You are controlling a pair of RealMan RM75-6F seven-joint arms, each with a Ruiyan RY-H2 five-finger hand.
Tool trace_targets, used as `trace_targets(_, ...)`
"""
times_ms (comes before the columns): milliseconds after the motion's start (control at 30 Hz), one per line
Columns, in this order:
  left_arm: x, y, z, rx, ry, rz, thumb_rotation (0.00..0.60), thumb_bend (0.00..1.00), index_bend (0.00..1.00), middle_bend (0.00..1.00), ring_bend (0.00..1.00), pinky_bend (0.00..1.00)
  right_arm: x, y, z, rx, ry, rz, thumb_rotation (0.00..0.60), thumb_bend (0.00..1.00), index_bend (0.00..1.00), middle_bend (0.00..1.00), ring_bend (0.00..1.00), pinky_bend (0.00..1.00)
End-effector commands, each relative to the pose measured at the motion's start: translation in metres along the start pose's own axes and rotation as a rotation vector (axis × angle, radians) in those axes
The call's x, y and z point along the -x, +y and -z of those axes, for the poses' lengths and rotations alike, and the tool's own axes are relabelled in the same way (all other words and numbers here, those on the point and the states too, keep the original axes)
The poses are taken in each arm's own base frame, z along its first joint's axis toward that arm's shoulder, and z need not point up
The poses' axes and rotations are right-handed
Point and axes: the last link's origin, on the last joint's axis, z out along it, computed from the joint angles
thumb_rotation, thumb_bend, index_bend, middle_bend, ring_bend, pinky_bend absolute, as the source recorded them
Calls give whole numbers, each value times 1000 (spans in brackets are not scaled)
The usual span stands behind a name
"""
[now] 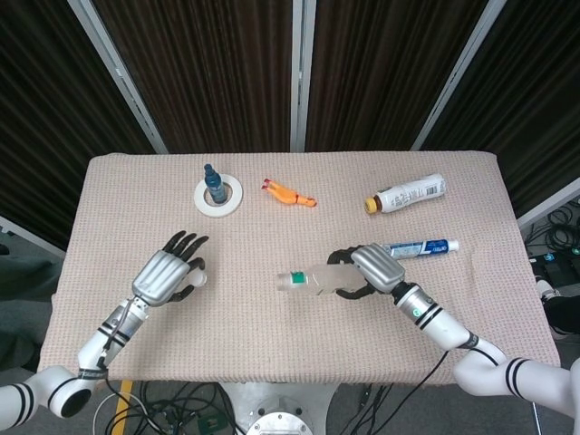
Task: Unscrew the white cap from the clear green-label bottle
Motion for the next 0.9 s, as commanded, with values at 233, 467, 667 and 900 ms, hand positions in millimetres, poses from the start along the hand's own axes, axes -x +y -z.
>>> trace_targets(233, 2, 9, -9, -19, -23, 40, 600, 121, 215, 46, 0, 0, 6, 8, 6, 97, -32, 173, 600, 405, 440, 401, 338, 456)
trace_targets(467, -24, -7, 13, -61, 106, 94, 600, 96, 206, 47, 0, 0, 28, 8, 0, 110, -52, 281, 600, 320, 21, 182, 91, 215)
trace_targets(667, -36, -44, 48, -198, 204, 100, 600, 93, 206, 47, 0, 0, 16, 9, 14, 113, 30, 276, 600, 286, 0, 67, 5, 118)
trace_targets(900, -29, -103, 113, -453, 266, 91, 600, 93, 207, 58, 0, 0, -23, 38, 94, 285, 220, 274, 600, 290, 0, 99, 8, 117)
